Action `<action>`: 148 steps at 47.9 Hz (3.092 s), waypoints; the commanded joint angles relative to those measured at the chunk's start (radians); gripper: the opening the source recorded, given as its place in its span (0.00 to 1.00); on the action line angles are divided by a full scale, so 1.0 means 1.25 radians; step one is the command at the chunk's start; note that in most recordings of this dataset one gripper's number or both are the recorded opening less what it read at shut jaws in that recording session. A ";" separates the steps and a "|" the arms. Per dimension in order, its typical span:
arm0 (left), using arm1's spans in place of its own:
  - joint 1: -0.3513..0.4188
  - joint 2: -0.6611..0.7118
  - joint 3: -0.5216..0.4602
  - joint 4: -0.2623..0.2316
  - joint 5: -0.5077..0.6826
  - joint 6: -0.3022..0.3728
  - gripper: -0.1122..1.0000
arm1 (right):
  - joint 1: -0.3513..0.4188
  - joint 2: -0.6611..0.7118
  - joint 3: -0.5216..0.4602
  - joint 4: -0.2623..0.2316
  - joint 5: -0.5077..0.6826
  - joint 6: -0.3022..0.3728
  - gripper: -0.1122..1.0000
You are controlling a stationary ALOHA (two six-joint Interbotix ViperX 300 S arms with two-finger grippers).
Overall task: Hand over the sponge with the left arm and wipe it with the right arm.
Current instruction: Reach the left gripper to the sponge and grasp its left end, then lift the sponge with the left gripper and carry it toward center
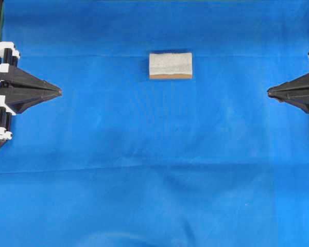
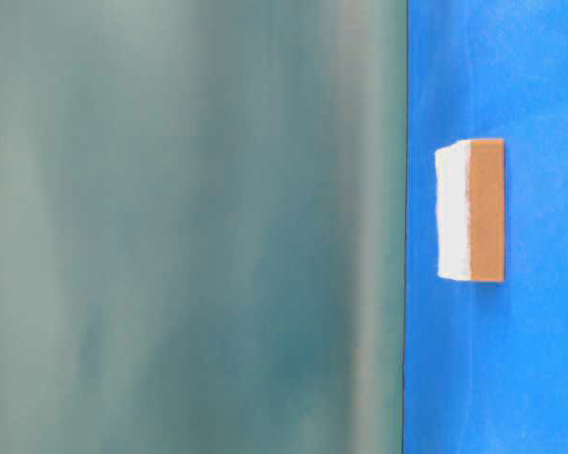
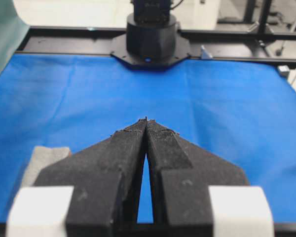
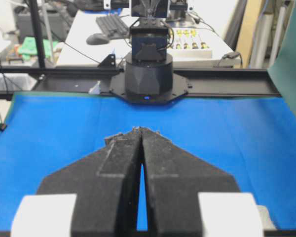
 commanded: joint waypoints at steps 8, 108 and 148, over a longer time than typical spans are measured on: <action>0.011 0.017 -0.022 -0.012 -0.011 0.025 0.10 | -0.001 0.004 -0.032 0.001 0.015 0.002 0.10; 0.264 1.003 -0.501 -0.015 0.139 0.196 0.67 | -0.016 0.037 -0.031 0.011 0.055 0.004 0.10; 0.055 0.713 -0.485 -0.018 0.366 -0.028 0.39 | -0.016 0.112 -0.072 0.018 0.061 0.006 0.10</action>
